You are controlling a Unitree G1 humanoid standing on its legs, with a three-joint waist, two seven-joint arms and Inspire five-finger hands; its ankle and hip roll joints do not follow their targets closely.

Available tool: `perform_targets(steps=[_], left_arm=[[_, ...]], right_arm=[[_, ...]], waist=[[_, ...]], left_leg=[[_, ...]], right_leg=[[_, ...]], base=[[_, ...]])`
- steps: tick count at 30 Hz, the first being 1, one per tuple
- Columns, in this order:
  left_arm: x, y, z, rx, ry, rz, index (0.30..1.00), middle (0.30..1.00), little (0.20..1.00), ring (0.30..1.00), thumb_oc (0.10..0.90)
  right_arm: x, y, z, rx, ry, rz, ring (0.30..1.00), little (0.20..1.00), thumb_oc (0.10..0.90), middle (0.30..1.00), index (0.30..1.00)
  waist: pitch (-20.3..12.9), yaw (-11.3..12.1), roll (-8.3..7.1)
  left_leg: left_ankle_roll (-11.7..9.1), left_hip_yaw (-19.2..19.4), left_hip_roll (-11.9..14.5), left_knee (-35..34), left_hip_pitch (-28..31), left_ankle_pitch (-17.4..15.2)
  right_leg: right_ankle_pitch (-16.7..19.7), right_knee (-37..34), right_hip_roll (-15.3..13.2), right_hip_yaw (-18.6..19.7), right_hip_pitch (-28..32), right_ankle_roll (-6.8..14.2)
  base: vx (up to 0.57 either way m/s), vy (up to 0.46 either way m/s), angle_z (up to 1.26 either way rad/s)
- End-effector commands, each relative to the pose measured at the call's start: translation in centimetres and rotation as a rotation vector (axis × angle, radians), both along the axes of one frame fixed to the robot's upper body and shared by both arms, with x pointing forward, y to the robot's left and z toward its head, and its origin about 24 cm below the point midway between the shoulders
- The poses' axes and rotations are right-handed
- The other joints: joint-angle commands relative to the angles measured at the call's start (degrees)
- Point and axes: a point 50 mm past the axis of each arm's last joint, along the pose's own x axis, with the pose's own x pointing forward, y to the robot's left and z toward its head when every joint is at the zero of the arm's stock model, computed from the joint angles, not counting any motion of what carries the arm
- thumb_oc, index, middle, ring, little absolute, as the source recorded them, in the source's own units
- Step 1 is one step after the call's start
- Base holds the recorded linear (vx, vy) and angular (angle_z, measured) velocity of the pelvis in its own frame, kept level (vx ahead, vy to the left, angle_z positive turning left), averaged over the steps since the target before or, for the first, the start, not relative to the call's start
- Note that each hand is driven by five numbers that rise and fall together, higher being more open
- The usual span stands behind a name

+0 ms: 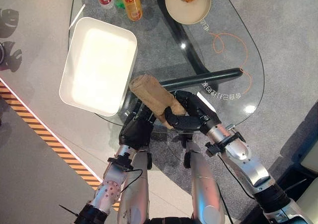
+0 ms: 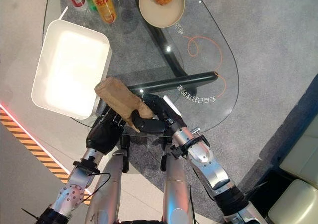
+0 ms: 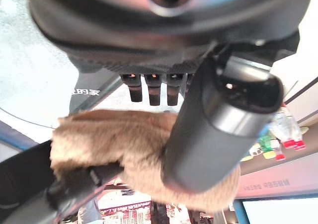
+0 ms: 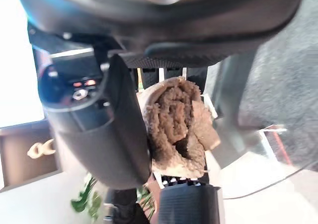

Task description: Wipe the table with a cloth and put it in the basket.

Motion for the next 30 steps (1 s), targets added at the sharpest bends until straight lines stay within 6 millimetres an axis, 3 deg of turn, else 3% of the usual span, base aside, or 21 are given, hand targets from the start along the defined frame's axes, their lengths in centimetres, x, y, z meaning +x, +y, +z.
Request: perform_targets(steps=[1,7,19,25,30], left_arm=[[-1.0,-1.4,5.1,-0.04,-0.299,-0.07,0.9,0.9,0.9,0.9,0.8],[-1.1,-1.9,5.3,-0.033,-0.323,-0.082,0.9,0.9,0.9,0.9,0.8],[-1.3,-2.1,5.0,-0.044,-0.312,-0.072,0.9,0.9,0.9,0.9,0.8],[-1.5,-1.9,4.9,-0.049,-0.315,-0.07,0.9,0.9,0.9,0.9,0.8],[-1.3,-1.8,5.1,-0.044,-0.322,-0.074,0.9,0.9,0.9,0.9,0.8]], right_arm=[[-1.9,2.2,4.2,0.118,-0.199,0.109,0.3,0.2,0.1,0.3,0.3],[-1.5,1.9,3.4,0.209,-0.117,0.043,0.3,0.2,0.1,0.3,0.3],[-1.9,1.4,3.6,0.456,-0.077,0.01,0.3,0.2,0.1,0.3,0.3],[-2.2,1.4,3.2,0.409,-0.073,0.027,0.3,0.2,0.1,0.3,0.3],[-2.6,2.8,2.9,0.199,-0.077,0.206,0.3,0.2,0.1,0.3,0.3]], waist=[[-1.51,-0.07,1.36],[-1.51,-0.22,1.71],[-1.51,-0.52,1.79],[-1.51,-0.58,1.82],[-1.51,-0.29,1.63]], left_leg=[[4.83,2.98,-4.62,-3.53,-1.23,4.92],[4.96,3.23,-4.68,-4.17,-0.77,5.03],[5.02,3.67,-4.51,-4.32,-0.19,4.86],[5.01,3.77,-4.43,-4.39,-0.17,4.92],[4.88,3.39,-4.56,-3.99,-0.71,4.98]], right_leg=[[-1.33,2.27,4.89,-1.37,1.04,-2.43],[-1.4,2.12,4.8,-1.35,1.11,-2.57],[-1.56,2.48,5.03,-1.03,1.18,-2.72],[-1.64,2.52,5.09,-1.02,1.14,-2.86],[-1.73,2.57,5.01,-1.27,0.93,-2.95]], base=[[0.0,0.0,0.0],[0.0,0.005,0.0],[0.0,0.0,0.0],[0.0,0.0,0.0],[0.0,0.0,0.0]])
